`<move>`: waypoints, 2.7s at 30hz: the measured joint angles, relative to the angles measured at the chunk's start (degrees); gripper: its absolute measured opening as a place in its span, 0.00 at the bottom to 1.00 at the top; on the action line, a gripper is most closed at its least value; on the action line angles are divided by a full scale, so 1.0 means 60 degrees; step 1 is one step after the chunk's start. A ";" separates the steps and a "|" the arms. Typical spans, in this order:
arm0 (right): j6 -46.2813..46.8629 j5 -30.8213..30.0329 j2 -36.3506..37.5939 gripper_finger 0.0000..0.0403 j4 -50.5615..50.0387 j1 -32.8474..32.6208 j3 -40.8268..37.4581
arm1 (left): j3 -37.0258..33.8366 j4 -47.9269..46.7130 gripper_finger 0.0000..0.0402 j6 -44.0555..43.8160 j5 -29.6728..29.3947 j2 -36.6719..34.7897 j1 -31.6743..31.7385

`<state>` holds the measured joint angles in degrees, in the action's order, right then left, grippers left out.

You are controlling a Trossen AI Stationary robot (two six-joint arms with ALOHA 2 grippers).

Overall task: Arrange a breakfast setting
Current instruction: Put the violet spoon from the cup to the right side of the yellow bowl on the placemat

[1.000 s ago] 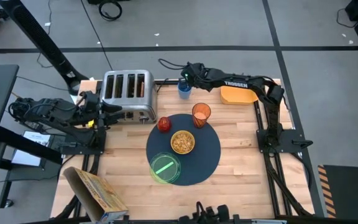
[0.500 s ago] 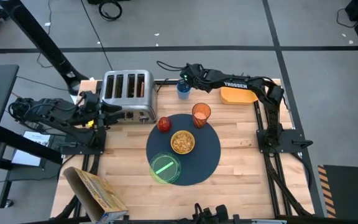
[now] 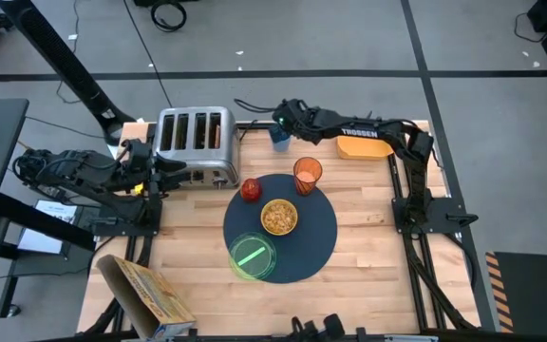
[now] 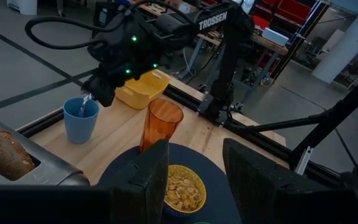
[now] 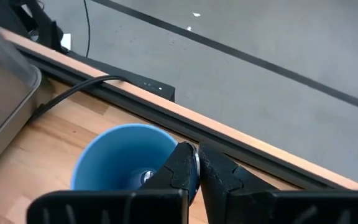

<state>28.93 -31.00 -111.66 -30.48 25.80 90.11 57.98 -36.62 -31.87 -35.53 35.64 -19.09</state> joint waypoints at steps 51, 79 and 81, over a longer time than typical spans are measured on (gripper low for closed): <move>0.0394 0.6204 0.5793 0.04 -0.2089 -0.6866 -0.2449 | 0.0015 0.0990 0.40 0.1670 0.0481 0.0770 -0.0355; -0.0627 1.0358 0.7217 0.04 0.7610 -0.3096 -1.1660 | 0.0000 0.2503 0.40 0.0715 0.0564 0.1015 -0.0919; -0.0779 1.0654 0.7026 0.04 0.8207 -0.2743 -1.1875 | 0.0000 0.2697 0.40 0.0702 0.0540 0.1080 -0.0919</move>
<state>24.26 32.92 -69.50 18.76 9.34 18.85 57.98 -20.44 -27.66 -32.29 42.12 -24.60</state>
